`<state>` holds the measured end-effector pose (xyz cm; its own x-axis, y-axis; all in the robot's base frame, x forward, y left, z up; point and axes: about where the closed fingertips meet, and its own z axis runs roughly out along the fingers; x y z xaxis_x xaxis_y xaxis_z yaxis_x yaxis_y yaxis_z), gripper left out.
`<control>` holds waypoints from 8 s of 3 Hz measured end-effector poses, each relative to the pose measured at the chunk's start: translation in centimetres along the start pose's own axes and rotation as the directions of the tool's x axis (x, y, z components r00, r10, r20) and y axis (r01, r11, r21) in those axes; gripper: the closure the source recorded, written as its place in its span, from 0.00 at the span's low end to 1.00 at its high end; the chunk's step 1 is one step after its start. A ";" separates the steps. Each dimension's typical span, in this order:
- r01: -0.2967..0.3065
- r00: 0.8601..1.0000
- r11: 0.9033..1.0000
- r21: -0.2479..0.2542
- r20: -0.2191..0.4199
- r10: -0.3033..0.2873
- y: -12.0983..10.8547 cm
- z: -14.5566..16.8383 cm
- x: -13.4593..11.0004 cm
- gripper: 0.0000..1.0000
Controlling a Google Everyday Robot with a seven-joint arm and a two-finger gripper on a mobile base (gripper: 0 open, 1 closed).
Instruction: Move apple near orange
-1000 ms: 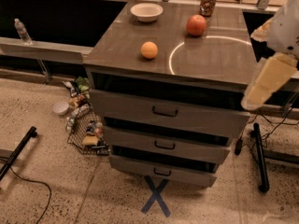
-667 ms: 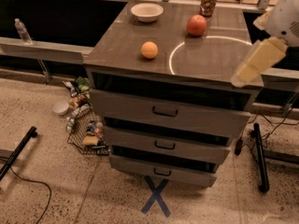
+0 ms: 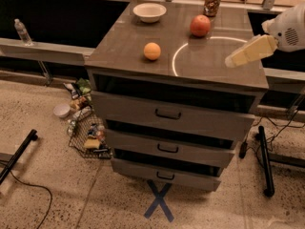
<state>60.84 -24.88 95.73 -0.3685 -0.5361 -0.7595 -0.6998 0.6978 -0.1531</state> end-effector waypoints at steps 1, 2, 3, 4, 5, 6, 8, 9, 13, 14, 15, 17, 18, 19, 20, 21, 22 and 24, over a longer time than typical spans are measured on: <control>-0.089 0.985 0.995 0.035 0.150 0.083 -3.3 3.9 0.9 0.00; -0.118 0.971 0.988 0.099 0.219 0.094 -5.6 4.7 0.1 0.00; -0.118 0.971 0.988 0.101 0.220 0.093 -5.6 4.7 0.0 0.00; -0.133 0.963 0.989 0.069 0.247 0.112 -6.2 7.4 -0.1 0.00; -0.139 0.953 0.990 0.038 0.278 0.123 -7.6 11.4 -0.9 0.00; -0.170 0.937 0.985 0.027 0.314 0.153 -9.2 15.3 -2.2 0.00; -0.181 0.918 0.975 0.129 0.378 0.120 -14.9 21.4 -4.0 0.00; -0.185 0.910 0.969 0.166 0.401 0.105 -16.9 22.8 -5.0 0.00; -0.171 0.884 0.974 0.145 0.459 0.087 -18.7 27.4 -6.6 0.40; -0.122 0.872 0.985 0.125 0.487 0.047 -18.5 25.9 -7.1 0.63; -0.045 0.885 0.999 0.025 0.465 0.028 -15.8 20.8 -7.7 0.94; -0.001 0.933 0.956 -0.293 0.345 0.106 -5.7 17.6 -6.4 1.00; -0.005 0.937 0.912 -0.410 0.317 0.148 -0.8 18.4 -5.4 1.00; 0.022 0.935 0.887 -0.461 0.323 0.145 4.0 20.6 -4.3 0.98; 0.039 0.931 0.893 -0.448 0.341 0.130 5.5 22.1 -4.8 0.77; 0.043 0.928 0.895 -0.443 0.349 0.128 5.8 22.4 -5.1 0.53; 0.035 0.917 0.914 -0.404 0.377 0.131 5.5 23.3 -6.2 0.31; -0.004 0.905 0.964 -0.264 0.410 0.116 2.7 23.9 -7.0 0.00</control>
Offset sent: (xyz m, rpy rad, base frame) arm 0.0435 -0.0092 -0.0259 0.1413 -0.0852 -0.0635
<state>76.13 -7.87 85.52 -0.1636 -0.2094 -0.9641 -0.8352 0.5495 0.0224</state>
